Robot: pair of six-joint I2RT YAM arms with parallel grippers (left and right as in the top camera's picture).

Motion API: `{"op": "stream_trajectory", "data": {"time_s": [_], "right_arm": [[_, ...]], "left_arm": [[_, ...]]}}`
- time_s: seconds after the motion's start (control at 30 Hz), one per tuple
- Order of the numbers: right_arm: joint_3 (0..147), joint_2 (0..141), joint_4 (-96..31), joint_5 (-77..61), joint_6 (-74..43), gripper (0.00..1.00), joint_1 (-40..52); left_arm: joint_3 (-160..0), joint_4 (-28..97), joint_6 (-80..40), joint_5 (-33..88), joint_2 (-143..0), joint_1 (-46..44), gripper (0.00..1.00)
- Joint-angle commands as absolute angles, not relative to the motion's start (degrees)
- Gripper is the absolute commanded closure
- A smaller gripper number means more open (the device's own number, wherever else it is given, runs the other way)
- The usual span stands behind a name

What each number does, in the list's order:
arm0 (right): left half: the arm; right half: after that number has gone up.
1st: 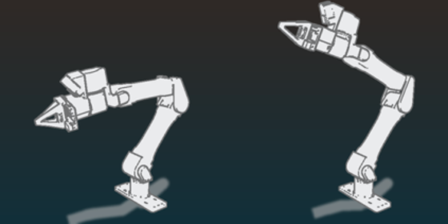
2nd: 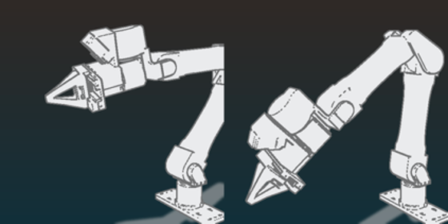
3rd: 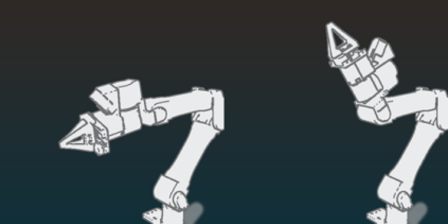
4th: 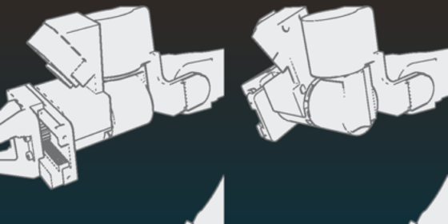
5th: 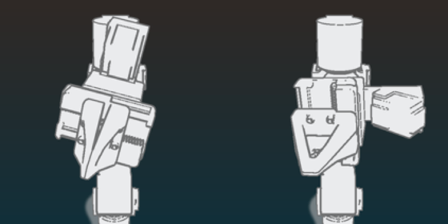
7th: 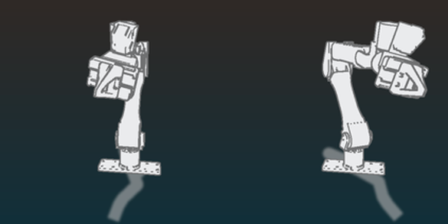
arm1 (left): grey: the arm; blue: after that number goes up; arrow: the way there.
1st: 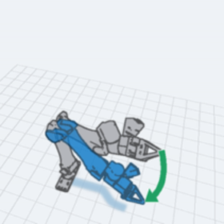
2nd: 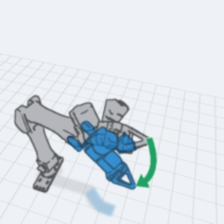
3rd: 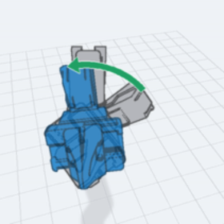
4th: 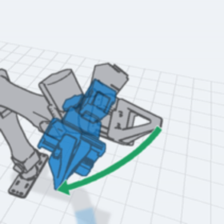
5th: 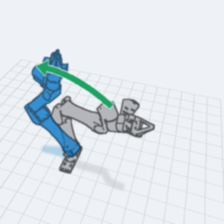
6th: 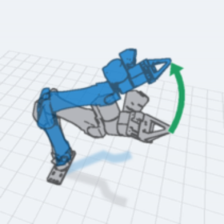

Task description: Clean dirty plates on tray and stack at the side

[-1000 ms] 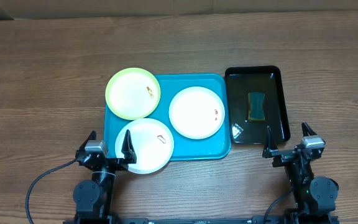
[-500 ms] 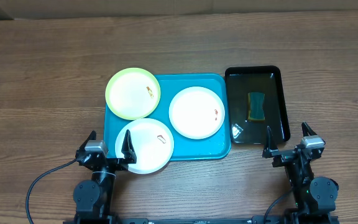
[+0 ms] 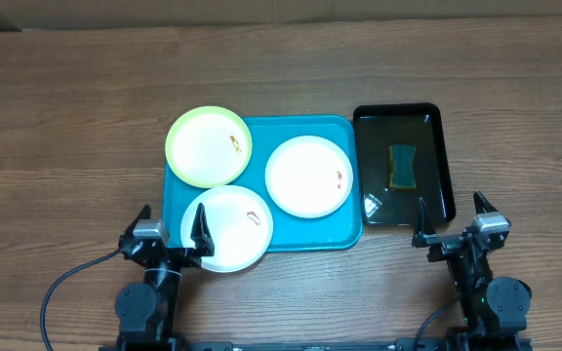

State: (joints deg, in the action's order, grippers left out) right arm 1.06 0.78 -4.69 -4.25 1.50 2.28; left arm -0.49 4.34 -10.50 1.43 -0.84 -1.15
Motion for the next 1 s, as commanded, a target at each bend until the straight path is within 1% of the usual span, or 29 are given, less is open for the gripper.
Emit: {"op": "stream_trajectory", "data": {"time_s": [0.0, 0.73, 0.97], "right_arm": [[0.4, 0.3, -4.4, -4.4, 1.3, 0.0, 2.1], [0.4, 0.3, -4.4, -4.4, 1.3, 0.0, 2.2], [0.4, 0.3, -4.4, -4.4, 1.3, 0.0, 5.5]], "left_arm": [[-0.3, 4.5, -10.5, 1.0, -0.3, -1.1, 0.0], [-0.3, 4.5, -10.5, 1.0, -0.3, -1.1, 0.01], [-0.3, 4.5, -10.5, 1.0, -0.3, -1.1, 0.0]]}}
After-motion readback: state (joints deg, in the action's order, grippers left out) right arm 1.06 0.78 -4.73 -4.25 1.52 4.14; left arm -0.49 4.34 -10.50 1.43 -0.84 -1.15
